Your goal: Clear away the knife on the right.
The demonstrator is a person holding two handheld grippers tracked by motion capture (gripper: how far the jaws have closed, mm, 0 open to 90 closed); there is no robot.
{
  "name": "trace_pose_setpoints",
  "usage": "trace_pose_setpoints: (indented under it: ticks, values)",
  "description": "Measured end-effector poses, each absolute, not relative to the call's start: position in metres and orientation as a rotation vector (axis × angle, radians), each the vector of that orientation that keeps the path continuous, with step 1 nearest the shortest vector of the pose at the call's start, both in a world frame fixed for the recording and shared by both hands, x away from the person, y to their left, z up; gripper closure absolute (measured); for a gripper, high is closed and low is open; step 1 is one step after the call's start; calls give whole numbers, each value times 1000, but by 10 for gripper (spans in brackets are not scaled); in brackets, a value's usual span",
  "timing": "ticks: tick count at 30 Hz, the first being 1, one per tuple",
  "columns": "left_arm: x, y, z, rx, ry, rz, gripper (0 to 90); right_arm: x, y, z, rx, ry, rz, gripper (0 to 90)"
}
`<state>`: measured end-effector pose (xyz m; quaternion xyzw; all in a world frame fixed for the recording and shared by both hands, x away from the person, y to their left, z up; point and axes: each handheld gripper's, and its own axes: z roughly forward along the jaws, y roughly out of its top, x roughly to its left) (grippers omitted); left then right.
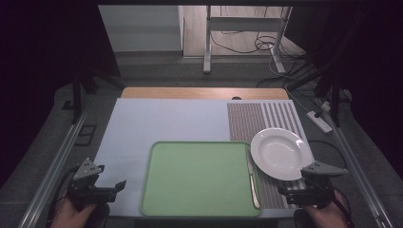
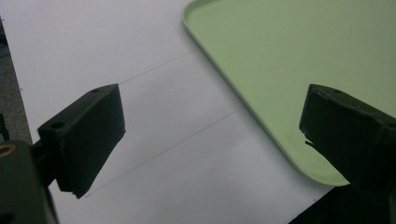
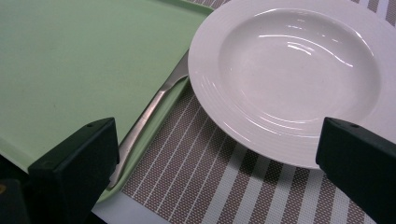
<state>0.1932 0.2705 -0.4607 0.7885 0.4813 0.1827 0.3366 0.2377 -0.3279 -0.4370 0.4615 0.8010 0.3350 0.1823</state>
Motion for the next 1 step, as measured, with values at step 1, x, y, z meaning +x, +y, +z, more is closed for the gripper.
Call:
trace_pose_setpoints:
  ticks: [1]
  values:
    - [194, 270, -461, 2058, 1255, 475, 69, 238, -328, -438, 1299, 2265, 937, 6]
